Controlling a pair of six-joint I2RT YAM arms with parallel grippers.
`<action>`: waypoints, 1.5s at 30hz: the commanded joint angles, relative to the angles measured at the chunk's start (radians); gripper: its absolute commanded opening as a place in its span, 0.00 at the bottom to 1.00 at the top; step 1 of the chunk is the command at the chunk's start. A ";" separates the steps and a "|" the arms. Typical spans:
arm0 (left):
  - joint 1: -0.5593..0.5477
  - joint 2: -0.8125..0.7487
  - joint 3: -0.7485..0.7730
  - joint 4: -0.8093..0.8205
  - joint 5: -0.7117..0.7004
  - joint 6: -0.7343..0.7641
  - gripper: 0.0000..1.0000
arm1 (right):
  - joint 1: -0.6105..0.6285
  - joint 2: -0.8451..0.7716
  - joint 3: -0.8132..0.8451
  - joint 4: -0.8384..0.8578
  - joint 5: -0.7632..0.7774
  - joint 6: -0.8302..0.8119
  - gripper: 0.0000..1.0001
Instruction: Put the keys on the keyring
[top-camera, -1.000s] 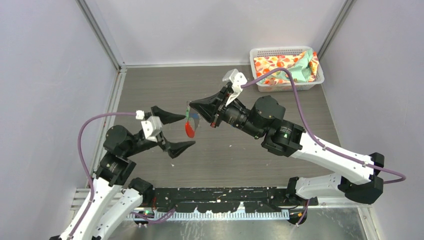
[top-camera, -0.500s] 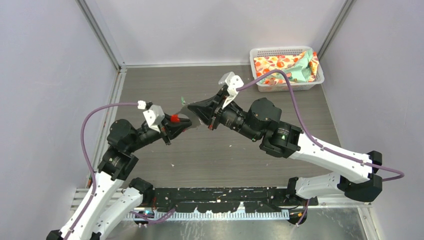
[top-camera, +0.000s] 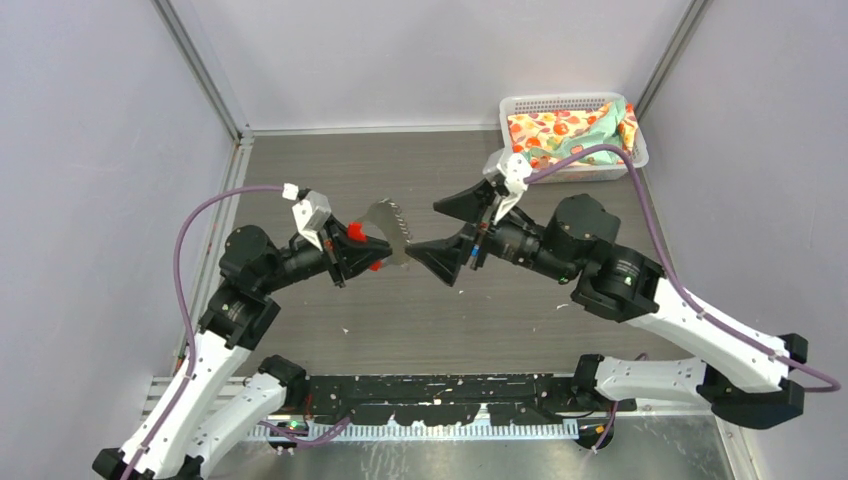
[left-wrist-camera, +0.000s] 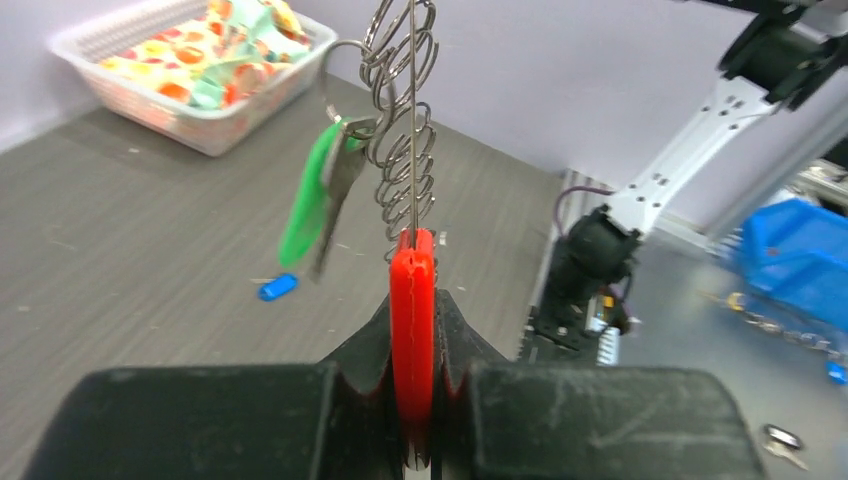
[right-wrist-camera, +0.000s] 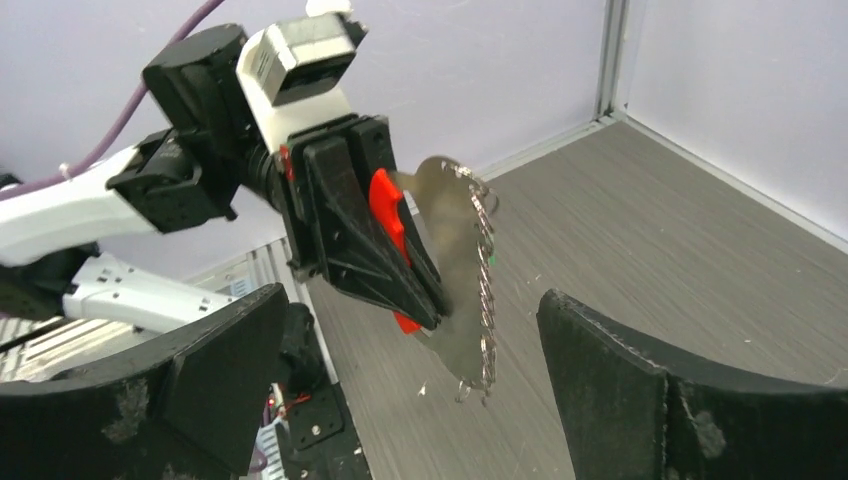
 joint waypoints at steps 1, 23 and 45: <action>0.003 0.023 0.067 0.086 0.134 -0.128 0.00 | -0.090 -0.078 -0.071 -0.065 -0.208 0.058 1.00; 0.003 0.049 0.130 0.077 0.151 -0.231 0.00 | -0.221 0.058 -0.202 0.266 -0.610 0.347 0.39; 0.003 -0.193 0.029 -0.347 -0.566 0.473 0.98 | -0.238 0.106 -0.007 -0.123 -0.263 0.513 0.01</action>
